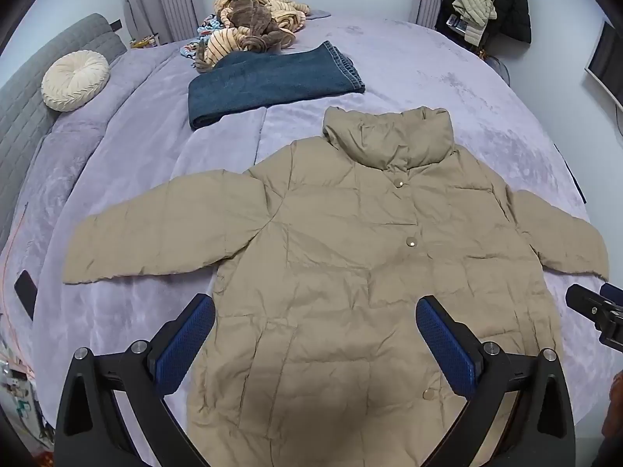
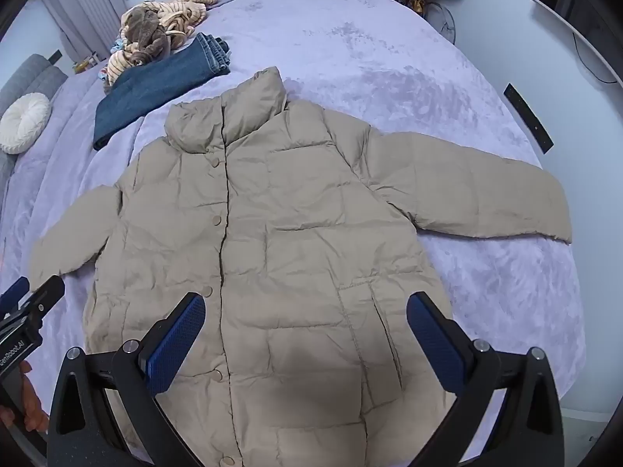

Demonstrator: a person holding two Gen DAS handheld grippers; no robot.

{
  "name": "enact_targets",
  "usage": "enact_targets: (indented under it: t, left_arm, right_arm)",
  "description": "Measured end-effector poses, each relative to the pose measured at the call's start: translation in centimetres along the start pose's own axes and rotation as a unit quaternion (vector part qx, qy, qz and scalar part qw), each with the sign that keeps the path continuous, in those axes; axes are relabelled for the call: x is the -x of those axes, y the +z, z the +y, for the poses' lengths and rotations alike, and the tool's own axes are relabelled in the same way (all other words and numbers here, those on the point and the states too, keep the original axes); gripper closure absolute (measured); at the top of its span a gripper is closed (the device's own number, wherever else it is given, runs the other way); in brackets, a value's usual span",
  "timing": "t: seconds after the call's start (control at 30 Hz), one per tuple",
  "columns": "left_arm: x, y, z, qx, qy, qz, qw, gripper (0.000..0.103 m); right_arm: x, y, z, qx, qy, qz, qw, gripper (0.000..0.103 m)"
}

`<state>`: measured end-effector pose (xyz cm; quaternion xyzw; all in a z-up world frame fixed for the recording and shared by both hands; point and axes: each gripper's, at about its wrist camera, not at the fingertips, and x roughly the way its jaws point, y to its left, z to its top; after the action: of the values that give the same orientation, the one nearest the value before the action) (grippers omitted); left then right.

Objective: Fold large clothes

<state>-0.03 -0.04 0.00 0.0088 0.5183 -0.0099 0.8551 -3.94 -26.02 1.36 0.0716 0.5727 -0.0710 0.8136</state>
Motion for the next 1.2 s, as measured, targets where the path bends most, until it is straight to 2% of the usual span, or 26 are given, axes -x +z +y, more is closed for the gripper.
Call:
enact_targets:
  t: [0.43, 1.2]
  left_arm:
    - [0.5, -0.2, -0.8, -0.003, 0.007, -0.001, 1.0000, 0.000]
    - [1.2, -0.2, -0.9, -0.008, 0.012, 0.001, 0.9999, 0.000]
  right_arm:
    - [1.3, 0.0, 0.3, 0.011, -0.013, -0.021, 1.000, 0.000]
    - [1.8, 0.1, 0.2, 0.011, -0.014, -0.026, 1.000, 0.000]
